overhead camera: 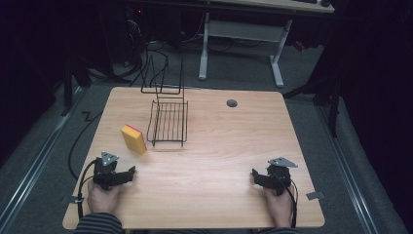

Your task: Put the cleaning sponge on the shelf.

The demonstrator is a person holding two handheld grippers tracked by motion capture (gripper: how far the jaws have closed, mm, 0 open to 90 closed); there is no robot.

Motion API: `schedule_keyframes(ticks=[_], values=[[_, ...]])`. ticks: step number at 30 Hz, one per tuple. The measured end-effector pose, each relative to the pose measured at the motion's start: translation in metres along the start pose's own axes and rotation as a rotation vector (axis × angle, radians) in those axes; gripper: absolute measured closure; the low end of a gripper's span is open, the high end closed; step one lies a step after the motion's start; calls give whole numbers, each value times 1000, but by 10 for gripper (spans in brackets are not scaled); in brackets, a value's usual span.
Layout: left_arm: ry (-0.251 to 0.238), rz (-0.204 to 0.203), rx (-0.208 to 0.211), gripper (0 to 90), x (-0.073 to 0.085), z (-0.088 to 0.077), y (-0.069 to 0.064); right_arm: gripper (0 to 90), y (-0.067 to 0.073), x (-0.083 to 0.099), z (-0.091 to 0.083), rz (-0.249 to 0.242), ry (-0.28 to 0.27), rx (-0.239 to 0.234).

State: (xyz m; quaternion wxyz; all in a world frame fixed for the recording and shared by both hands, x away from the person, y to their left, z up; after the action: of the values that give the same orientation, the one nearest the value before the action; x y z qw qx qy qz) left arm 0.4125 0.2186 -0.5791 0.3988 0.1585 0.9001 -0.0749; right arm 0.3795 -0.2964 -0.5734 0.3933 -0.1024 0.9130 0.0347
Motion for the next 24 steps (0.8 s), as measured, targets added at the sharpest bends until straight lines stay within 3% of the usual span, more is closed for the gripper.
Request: schedule_keyframes(ticks=[24], values=[[1,-3,8,163,0,0,-1,197,0,0,0,0,0,-1]])
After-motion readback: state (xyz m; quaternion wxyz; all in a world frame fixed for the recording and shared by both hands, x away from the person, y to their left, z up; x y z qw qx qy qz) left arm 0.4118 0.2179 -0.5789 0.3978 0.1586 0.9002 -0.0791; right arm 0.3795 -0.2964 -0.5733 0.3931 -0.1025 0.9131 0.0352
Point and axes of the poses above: each handheld gripper's, and its own axes: z roughly forward along the jaws, x roughly out of its underside, y roughly to its left, the point moved 6 cm from there along z, roughly forward along the jaws, and after that the axes turned 1 degree about -y, right-handed, at the moved point
